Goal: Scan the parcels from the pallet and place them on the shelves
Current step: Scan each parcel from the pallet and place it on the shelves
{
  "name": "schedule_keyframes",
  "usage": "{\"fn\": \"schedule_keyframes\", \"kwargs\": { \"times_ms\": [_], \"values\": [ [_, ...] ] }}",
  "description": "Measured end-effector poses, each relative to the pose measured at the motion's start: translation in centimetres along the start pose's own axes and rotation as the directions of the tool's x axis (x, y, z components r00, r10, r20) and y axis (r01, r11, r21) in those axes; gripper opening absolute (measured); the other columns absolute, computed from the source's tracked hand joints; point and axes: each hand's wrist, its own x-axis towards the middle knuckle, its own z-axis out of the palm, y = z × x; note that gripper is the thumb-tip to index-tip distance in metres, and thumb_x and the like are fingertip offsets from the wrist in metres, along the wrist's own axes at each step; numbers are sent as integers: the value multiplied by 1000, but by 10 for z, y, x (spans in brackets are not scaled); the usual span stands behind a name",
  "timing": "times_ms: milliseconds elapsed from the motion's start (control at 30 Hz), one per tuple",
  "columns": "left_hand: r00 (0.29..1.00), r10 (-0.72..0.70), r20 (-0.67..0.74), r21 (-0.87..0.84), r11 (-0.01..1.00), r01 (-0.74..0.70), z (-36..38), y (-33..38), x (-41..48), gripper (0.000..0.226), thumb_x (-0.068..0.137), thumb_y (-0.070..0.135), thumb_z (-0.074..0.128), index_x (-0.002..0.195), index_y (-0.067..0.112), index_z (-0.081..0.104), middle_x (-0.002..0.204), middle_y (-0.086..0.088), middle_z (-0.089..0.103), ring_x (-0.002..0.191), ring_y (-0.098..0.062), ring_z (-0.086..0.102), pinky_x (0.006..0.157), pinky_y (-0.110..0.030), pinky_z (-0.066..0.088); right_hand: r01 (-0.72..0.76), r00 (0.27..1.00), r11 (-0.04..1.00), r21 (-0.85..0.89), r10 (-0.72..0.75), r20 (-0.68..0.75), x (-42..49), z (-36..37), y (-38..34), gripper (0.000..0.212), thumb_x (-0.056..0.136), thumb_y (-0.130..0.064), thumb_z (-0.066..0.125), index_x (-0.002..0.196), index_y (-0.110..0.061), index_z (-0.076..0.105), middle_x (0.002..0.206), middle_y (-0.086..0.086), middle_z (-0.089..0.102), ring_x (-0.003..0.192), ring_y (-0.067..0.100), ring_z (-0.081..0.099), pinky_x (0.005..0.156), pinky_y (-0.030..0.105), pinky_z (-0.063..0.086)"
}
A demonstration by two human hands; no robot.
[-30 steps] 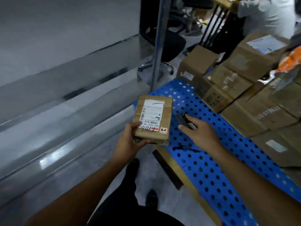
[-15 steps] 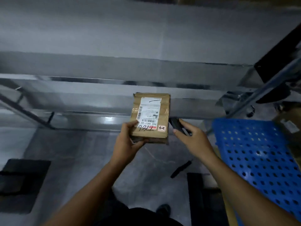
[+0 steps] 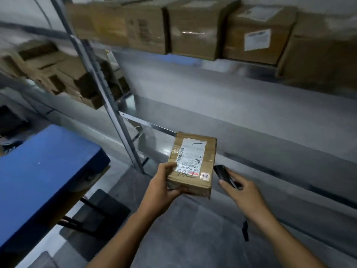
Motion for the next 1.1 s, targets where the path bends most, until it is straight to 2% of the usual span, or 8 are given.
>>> {"fn": "schedule_keyframes", "kwargs": {
  "times_ms": [133, 333, 500, 667, 767, 867, 1000, 1100],
  "values": [
    [1000, -26, -17, 32, 999, 27, -44, -38, 70, 80, 70, 40, 90, 125, 61, 35, 120, 49, 51, 112, 18, 55, 83, -3, 46, 10, 997, 999, -45, -6, 75, 72, 49, -27, 36, 82, -52, 75, 101, -73, 52, 95, -52, 51, 97, -24, 46, 83, 13, 41],
    [995, -78, -61, 74, 994, 83, -74, -95, 182, 81, 71, 41, 89, 119, 68, 29, 117, 40, 49, 107, 30, 46, 78, 4, 39, 17, 986, 988, -151, 8, 165, 201, 105, -49, 33, 84, -48, 73, 110, -64, 61, 92, -46, 58, 87, -13, 56, 75, 20, 51],
    [989, -141, -37, 103, 984, 144, -99, -133, 269, 78, 76, 35, 88, 130, 47, 32, 128, 21, 52, 108, 4, 56, 79, 3, 40, 7, 977, 975, -222, 41, 210, 298, 151, -66, 47, 86, -55, 69, 132, -50, 59, 116, -18, 63, 106, 14, 62, 86, 30, 51],
    [984, -178, -29, 104, 978, 180, -126, -174, 332, 76, 78, 29, 87, 130, 46, 34, 122, 24, 52, 112, -7, 59, 77, 5, 40, -13, 971, 957, -289, 81, 226, 365, 192, -80, 44, 83, -55, 65, 127, -49, 63, 115, -15, 68, 98, 11, 63, 81, 33, 54],
    [983, -175, -58, 88, 980, 180, -144, -193, 355, 79, 80, 29, 85, 135, 51, 34, 135, 14, 54, 127, -19, 58, 96, -18, 52, -20, 967, 948, -318, 100, 235, 395, 219, -94, 45, 78, -59, 63, 121, -48, 65, 111, -19, 67, 86, 3, 57, 74, 28, 49],
    [962, -160, -223, 354, 906, 233, -153, -206, 369, 92, 80, 47, 80, 154, 46, 24, 170, -4, 9, 157, -33, 8, 121, -50, 18, -34, 971, 942, -335, 111, 213, 425, 249, -112, 49, 78, -60, 65, 125, -46, 63, 117, -14, 69, 88, 10, 58, 75, 29, 47],
    [965, 223, -136, 655, 751, -82, -157, -222, 372, 95, 80, 68, 63, 161, 42, 19, 172, -3, 1, 157, -36, -6, 121, -60, 10, -48, 971, 928, -370, 130, 199, 456, 288, -136, 57, 81, -60, 65, 135, -43, 59, 128, -10, 66, 108, 20, 63, 86, 34, 52],
    [973, 202, -115, 658, 749, -78, -174, -240, 387, 101, 80, 72, 60, 162, 38, 12, 172, -3, 5, 158, -34, -7, 123, -56, 9, -51, 970, 924, -379, 136, 201, 466, 313, -152, 52, 83, -56, 67, 132, -42, 61, 127, -10, 67, 108, 18, 63, 89, 33, 51]
  ]
}}
